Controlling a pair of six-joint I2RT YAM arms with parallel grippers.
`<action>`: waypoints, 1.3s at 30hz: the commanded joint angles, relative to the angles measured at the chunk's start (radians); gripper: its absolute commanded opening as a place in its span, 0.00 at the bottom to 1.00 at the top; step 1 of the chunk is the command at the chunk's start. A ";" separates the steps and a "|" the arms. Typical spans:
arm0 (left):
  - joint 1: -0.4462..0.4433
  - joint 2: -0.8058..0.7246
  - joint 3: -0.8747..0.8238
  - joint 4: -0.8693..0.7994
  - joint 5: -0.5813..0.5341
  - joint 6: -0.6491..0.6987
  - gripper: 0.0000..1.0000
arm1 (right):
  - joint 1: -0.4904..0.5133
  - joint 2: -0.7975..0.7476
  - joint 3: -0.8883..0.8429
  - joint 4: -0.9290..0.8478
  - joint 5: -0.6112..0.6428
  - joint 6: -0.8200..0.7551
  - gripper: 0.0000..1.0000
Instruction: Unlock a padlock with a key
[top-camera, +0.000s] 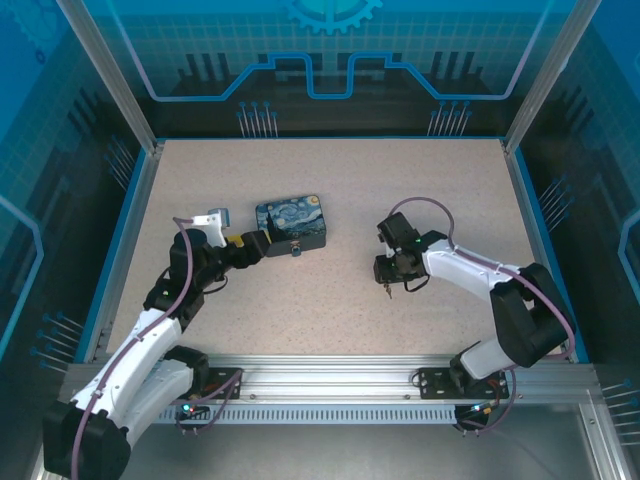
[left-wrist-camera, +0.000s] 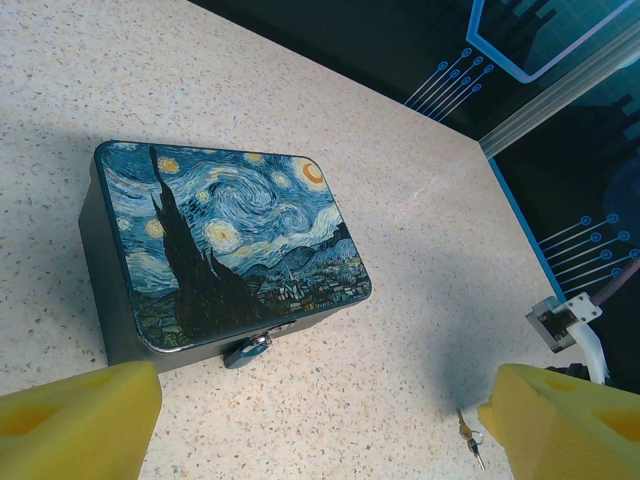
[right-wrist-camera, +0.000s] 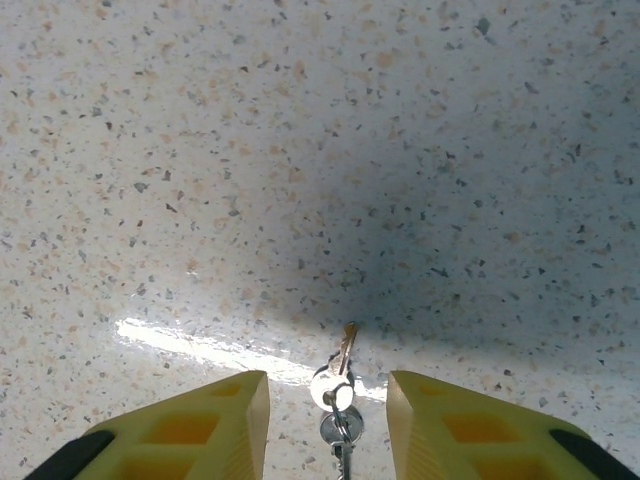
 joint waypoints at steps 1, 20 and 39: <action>-0.005 -0.009 0.016 -0.003 0.001 0.025 0.88 | -0.015 0.033 -0.010 -0.016 -0.030 0.020 0.37; -0.005 -0.009 0.022 -0.017 0.000 0.034 0.88 | -0.014 0.143 -0.016 -0.010 -0.055 0.035 0.26; -0.005 -0.015 0.025 -0.034 -0.009 0.048 0.88 | -0.007 0.105 -0.018 -0.001 -0.083 0.016 0.01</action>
